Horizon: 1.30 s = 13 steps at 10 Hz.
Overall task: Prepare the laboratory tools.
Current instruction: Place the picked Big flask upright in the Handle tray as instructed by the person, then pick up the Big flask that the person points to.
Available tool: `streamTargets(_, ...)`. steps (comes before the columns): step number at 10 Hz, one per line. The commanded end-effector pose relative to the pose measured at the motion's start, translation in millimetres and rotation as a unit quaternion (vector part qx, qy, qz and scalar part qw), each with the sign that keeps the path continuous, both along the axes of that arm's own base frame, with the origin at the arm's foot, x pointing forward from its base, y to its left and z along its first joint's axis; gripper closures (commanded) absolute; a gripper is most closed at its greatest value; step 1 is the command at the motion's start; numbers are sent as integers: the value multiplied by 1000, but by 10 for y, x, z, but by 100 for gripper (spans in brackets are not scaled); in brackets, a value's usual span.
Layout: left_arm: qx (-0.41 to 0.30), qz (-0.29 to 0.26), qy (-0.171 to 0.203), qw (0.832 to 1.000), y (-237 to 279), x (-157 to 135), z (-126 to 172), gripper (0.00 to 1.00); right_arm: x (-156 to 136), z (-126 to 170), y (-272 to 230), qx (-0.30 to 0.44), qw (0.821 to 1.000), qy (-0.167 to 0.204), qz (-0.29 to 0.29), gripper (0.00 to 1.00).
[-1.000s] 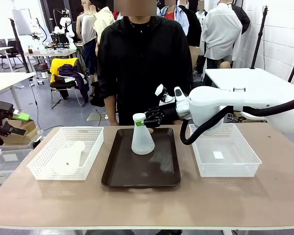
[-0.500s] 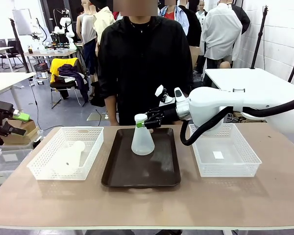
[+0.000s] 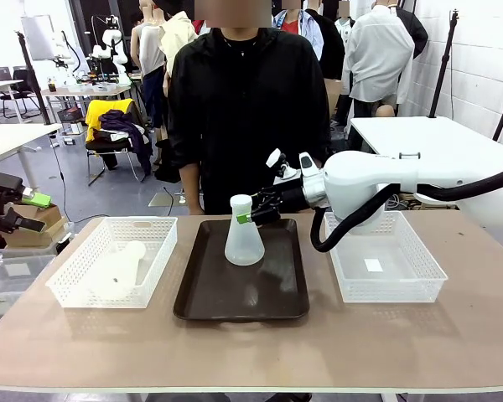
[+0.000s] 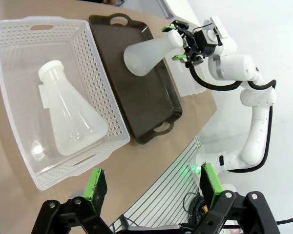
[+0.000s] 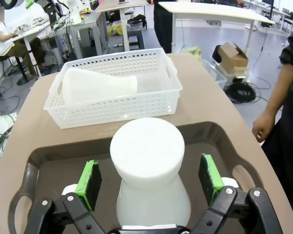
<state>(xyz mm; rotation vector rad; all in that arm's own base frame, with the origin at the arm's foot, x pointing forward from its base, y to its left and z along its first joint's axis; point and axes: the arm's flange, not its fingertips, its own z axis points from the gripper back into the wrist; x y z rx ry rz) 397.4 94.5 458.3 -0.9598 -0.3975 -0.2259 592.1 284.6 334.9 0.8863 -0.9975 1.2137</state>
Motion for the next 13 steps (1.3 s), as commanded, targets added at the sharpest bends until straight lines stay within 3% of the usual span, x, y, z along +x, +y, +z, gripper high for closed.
streamTargets(1, 4, -5, -1, 1000, 21, -21, 3, 0, -147, 49, -119, -23, 1000, 14, -9, 0)
streamTargets(13, 4, -5, -1, 1000, 21, -21, 3, 0, -54, -1, -80, -8, 1000, 7, -3, 0)
